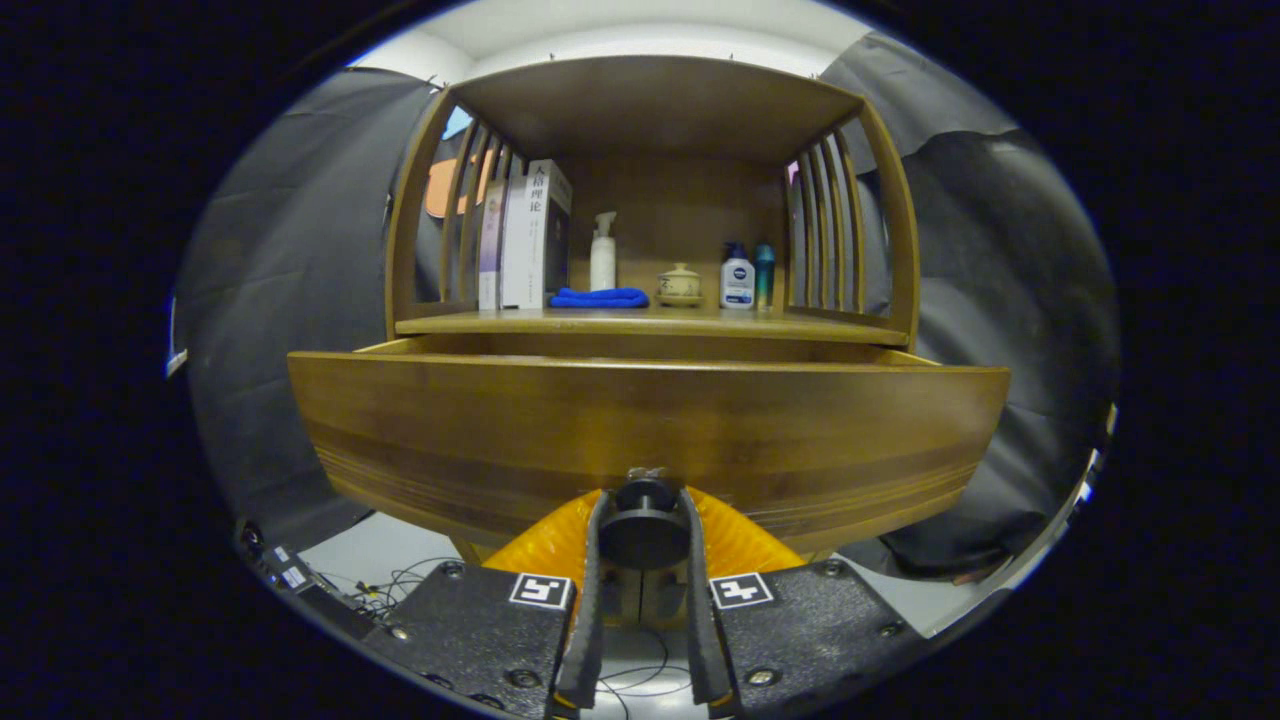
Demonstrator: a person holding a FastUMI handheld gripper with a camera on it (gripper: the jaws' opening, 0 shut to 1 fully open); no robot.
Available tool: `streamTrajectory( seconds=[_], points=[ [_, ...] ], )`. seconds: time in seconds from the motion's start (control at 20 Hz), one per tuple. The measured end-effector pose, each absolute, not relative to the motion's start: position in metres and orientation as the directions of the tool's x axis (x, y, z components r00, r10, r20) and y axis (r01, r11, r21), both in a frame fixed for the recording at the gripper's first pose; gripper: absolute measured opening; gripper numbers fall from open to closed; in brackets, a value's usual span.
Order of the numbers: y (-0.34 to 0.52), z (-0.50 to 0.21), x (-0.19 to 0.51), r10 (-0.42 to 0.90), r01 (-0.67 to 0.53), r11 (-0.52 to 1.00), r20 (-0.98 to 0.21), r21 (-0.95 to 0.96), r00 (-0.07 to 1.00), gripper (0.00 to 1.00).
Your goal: Pull open the drawer, take out the items inside it, and place them on the countertop above the cabinet.
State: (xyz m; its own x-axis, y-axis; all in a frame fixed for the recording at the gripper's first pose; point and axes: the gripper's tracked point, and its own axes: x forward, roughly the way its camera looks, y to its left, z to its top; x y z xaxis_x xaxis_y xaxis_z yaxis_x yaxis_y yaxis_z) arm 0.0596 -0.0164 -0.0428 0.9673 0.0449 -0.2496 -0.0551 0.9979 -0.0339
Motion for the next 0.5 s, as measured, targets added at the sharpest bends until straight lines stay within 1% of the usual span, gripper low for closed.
streamTrajectory(
  seconds=[0.5],
  points=[
    [-0.024, -0.041, 0.0652, 0.056, -0.061, 0.998, -0.278, -0.012, 0.959, 0.37]
  ],
)
